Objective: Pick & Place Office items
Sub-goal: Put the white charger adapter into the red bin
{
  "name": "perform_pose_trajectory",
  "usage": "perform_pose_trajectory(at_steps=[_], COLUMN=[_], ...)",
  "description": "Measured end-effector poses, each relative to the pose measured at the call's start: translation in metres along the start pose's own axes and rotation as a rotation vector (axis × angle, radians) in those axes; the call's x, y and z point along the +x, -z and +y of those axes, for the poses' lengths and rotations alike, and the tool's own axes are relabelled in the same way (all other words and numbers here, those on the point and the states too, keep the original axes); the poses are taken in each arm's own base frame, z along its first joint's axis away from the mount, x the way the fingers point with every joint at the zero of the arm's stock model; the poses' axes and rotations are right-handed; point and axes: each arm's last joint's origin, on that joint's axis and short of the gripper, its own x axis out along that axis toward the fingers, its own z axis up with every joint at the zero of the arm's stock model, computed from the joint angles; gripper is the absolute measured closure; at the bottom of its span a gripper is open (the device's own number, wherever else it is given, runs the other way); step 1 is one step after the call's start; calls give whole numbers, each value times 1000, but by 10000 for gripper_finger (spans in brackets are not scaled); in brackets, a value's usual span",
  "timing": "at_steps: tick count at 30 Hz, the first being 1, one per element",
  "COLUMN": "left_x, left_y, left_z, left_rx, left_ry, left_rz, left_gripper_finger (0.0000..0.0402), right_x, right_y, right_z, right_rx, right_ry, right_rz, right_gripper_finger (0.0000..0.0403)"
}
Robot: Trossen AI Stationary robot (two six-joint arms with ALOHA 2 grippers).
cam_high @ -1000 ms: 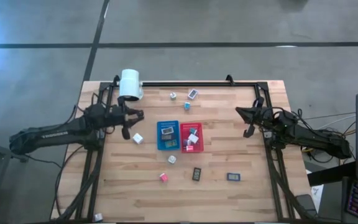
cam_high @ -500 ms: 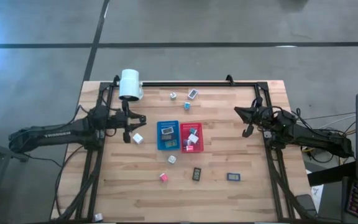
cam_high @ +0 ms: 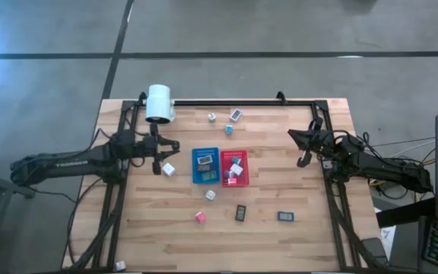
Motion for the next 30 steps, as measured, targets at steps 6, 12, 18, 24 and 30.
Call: perform_pose_trajectory(at_steps=[6, 12, 18, 24, 30], left_x=[5, 11, 16, 20, 20], left_y=[1, 2, 5, 7, 5], left_z=[1, 2, 2, 2, 3], left_rx=[-18, -24, -31, -59, -61], left_ry=[-1, -3, -1, 3, 0], left_rz=[6, -1, 12, 40, 12], left_gripper_finger=[273, 273, 273, 273, 273], right_x=[0, 0, 0, 0, 0], right_y=[0, 0, 0, 0, 0], right_z=[0, 0, 0, 0, 0], right_rx=[23, 22, 17, 22, 32], right_ry=[0, 0, 0, 0, 0], right_rz=[-1, -1, 0, -1, -1], right_gripper_finger=[390, 390, 390, 390, 390])
